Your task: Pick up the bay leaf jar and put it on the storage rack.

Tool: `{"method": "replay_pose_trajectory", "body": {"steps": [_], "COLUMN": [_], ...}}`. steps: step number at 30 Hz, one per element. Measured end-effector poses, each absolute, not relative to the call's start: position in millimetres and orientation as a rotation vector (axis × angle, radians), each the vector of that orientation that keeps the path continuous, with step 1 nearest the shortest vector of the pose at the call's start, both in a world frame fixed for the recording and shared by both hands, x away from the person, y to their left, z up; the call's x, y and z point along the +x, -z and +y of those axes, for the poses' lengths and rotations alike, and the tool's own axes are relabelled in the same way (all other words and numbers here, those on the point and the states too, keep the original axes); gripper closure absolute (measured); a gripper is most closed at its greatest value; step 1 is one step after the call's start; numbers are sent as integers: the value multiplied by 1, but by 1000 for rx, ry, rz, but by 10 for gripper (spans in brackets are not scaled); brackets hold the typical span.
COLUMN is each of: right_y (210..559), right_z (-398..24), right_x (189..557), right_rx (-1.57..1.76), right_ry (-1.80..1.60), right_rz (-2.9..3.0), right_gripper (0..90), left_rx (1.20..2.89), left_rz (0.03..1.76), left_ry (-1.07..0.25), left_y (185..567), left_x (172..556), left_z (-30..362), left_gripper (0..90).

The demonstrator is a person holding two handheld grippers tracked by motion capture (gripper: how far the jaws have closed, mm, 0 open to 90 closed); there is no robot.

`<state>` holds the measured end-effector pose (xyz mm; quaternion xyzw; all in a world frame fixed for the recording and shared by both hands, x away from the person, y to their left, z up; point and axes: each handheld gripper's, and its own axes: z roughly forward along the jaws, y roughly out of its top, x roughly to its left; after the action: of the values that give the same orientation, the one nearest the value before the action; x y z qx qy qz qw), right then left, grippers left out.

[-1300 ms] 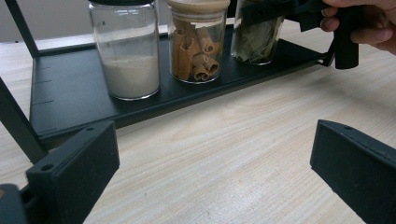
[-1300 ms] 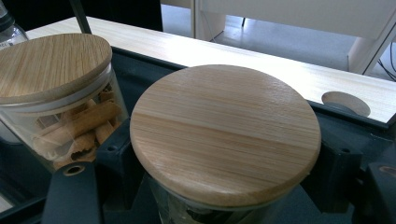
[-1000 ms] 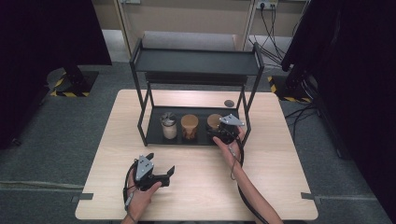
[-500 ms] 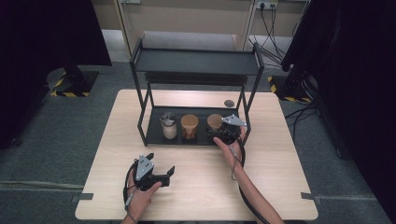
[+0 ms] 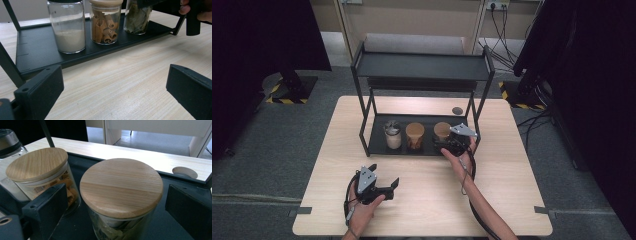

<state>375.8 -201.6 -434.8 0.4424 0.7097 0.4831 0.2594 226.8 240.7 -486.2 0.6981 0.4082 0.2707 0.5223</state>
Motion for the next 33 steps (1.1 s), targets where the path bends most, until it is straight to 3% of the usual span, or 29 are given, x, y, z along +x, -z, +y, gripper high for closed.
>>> {"method": "replay_pose_trajectory", "body": {"steps": [33], "right_y": [429], "right_z": [-215], "right_x": [356], "right_rx": [1152], "right_ry": [-1359], "right_rz": [1929], "right_gripper": [50], "left_rx": [1672], "left_rz": [978], "left_ry": [-651], "left_y": [486], "left_x": [227], "left_z": [240], "left_gripper": [9]}}
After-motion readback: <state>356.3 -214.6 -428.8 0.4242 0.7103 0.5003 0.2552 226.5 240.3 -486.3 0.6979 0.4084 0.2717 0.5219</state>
